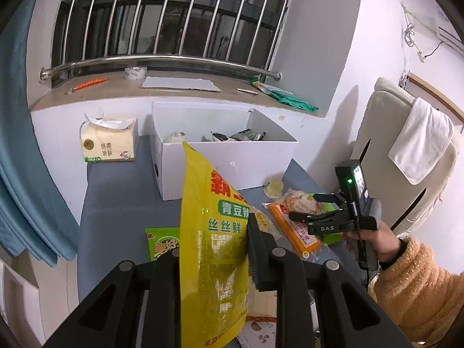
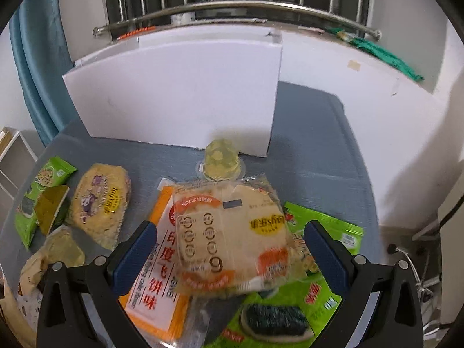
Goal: Organize snacks
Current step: 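Grasp the yellow bag with the left tool while the right tool grasps the round bread bag, then drop both bags into the white box by opening both tools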
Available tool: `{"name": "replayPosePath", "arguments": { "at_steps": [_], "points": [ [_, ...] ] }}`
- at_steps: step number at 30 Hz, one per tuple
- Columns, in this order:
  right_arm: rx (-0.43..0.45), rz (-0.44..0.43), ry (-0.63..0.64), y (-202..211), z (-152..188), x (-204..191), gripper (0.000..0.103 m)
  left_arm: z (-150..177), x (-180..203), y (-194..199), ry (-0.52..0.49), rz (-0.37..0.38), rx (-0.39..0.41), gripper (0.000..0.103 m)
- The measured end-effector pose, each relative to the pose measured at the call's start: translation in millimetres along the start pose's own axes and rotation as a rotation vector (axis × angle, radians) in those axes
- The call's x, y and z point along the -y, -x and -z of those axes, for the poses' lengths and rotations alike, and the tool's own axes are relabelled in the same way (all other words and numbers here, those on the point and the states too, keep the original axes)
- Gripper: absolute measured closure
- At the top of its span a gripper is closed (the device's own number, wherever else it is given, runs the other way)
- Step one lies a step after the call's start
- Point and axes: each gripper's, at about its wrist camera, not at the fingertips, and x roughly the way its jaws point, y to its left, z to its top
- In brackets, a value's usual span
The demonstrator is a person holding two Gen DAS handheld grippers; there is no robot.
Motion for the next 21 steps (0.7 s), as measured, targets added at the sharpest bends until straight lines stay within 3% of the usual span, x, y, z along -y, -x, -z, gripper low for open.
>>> {"name": "replayPosePath", "arguments": {
  "at_steps": [2,3,6,12,17,21],
  "points": [
    [-0.025,-0.015,-0.003,-7.1,-0.1,2.4,0.014,0.2,-0.3,-1.4,0.0,-0.001,-0.001,0.078],
    [-0.008,-0.015,-0.007,-4.6,-0.4,4.0,0.026,0.6,-0.5,-1.9,-0.003,-0.002,-0.003,0.078],
    [-0.006,-0.035,-0.039,5.0,-1.2,9.4,0.026,-0.7,-2.4,-4.1,0.002,-0.004,-0.004,0.078],
    [0.118,-0.083,-0.094,53.8,-8.4,13.8,0.026,-14.6,-2.5,-13.5,-0.002,0.003,-0.008,0.078],
    [0.235,-0.155,-0.121,93.0,-32.6,9.0,0.026,-55.6,-1.3,-29.8,0.002,0.037,0.019,0.078],
    [0.287,-0.165,-0.098,104.1,-73.8,-1.0,0.026,-105.1,-4.1,-49.6,0.007,0.04,0.045,0.078]
  ]
}}
